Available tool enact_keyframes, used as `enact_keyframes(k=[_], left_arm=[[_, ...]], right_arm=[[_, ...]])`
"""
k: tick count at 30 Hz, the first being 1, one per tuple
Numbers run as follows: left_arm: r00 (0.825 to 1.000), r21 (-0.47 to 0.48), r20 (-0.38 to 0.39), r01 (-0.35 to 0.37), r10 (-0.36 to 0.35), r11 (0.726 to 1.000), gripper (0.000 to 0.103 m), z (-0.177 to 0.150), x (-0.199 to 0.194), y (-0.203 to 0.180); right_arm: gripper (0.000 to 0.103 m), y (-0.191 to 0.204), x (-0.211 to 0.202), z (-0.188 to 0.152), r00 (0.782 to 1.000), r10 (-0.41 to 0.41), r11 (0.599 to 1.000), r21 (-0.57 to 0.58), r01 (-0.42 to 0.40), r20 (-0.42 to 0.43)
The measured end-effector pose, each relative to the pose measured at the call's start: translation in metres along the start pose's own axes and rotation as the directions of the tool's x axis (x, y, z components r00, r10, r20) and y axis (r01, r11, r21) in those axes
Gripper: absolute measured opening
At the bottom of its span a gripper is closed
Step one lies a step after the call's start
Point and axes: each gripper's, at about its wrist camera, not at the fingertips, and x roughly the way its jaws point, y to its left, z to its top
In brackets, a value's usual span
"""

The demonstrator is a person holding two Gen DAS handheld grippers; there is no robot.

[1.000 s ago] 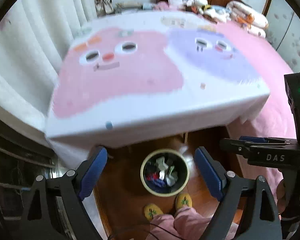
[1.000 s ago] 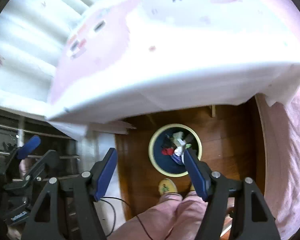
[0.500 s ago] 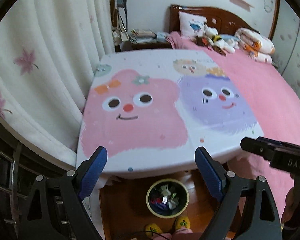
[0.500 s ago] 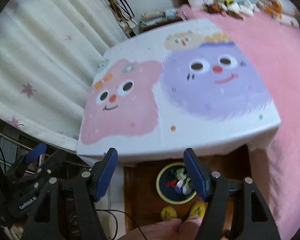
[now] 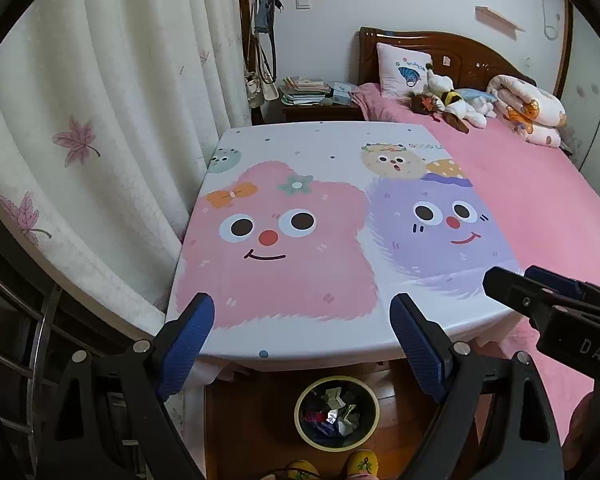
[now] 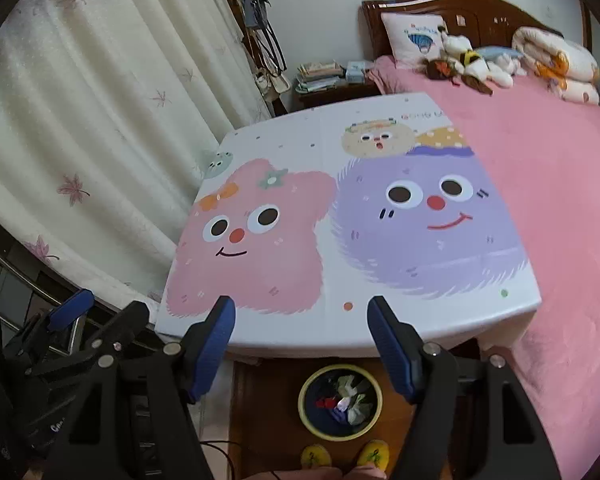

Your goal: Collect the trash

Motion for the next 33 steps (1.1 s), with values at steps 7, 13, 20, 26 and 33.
enact_keyframes(k=[7, 13, 20, 26, 33], left_arm=[[1.000, 0.002, 0.000, -0.024, 0.024, 1.000, 0.088, -0.0010, 0.0014, -0.0061], [0.999, -0.012, -0.019, -0.035, 0.035, 0.999, 0.088, -0.0018, 0.0080, -0.0074], [0.999, -0.032, -0.023, -0.047, 0.046, 0.998, 0.088, -0.0025, 0.0090, -0.0065], [0.998, -0.033, -0.017, -0.053, 0.053, 0.998, 0.088, -0.0027, 0.0077, -0.0080], [0.998, -0.033, -0.014, -0.056, 0.055, 0.998, 0.088, -0.0014, 0.0084, -0.0065]], right_arm=[[0.069, 0.0033, 0.0030, -0.0047, 0.999, -0.038, 0.998, -0.043, 0.038, 0.010], [0.069, 0.0017, 0.0028, -0.0050, 0.999, -0.049, 0.997, -0.052, 0.050, 0.015], [0.069, 0.0049, 0.0057, -0.0047, 0.999, -0.046, 0.996, -0.075, 0.047, 0.007], [0.069, 0.0025, 0.0049, -0.0045, 0.999, -0.032, 0.997, -0.075, 0.032, 0.010], [0.069, 0.0000, 0.0067, -0.0045, 1.000, -0.025, 0.997, -0.071, 0.025, 0.004]])
